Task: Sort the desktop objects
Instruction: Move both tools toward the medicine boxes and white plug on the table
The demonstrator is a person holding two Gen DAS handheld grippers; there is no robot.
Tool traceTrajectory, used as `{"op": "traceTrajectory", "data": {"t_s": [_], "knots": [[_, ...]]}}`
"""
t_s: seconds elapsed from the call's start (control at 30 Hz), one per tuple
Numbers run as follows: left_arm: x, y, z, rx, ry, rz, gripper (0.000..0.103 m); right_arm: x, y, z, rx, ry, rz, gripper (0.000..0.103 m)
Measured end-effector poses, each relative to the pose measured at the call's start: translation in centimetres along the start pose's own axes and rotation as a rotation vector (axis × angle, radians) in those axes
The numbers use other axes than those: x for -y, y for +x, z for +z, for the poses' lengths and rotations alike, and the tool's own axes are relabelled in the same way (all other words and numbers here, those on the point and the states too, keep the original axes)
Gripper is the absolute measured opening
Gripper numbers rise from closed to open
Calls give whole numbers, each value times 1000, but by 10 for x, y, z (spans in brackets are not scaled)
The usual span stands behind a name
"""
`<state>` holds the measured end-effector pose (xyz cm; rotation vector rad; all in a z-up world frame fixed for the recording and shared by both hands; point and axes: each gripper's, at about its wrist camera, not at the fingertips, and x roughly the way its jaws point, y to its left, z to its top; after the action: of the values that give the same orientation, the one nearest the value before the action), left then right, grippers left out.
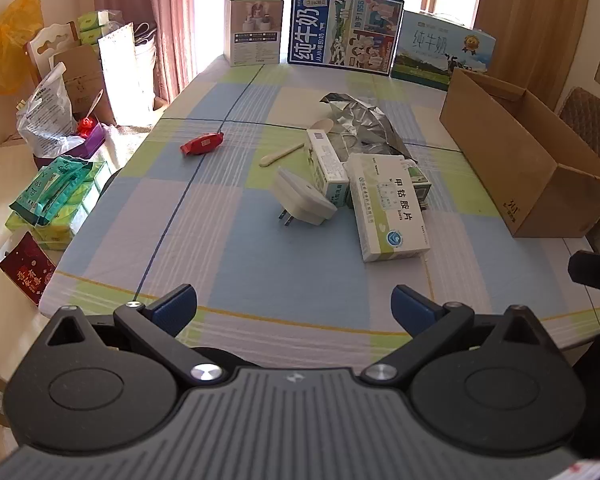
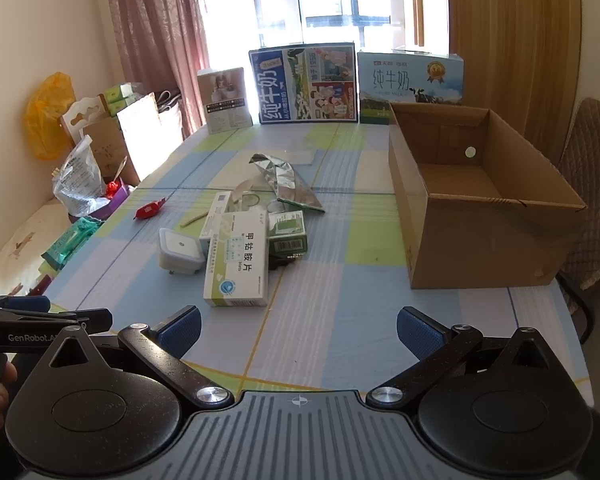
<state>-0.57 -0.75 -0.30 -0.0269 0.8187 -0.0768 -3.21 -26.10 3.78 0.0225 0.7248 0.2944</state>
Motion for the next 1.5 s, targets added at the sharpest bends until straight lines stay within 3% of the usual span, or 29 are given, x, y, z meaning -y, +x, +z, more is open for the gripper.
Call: {"op": "traceTrajectory", "data": {"t_s": [0.57, 0.87, 1.07, 1.27, 1.5], "knots": [[1, 1, 0, -1, -1, 1, 102, 1, 10, -4, -43, 0, -1, 101], [-5, 3, 7, 16, 26, 2, 102, -6, 13, 0, 54, -56, 19, 101], [-13, 8, 19, 26, 46, -1, 102, -7, 33, 9, 11, -27, 49, 101], [-19, 20, 36, 40, 133, -34, 102, -15, 59, 13, -27, -46, 95, 101], [-30, 46, 55, 41, 271, -162, 102, -27, 97, 19, -76, -60, 106, 101]]}}
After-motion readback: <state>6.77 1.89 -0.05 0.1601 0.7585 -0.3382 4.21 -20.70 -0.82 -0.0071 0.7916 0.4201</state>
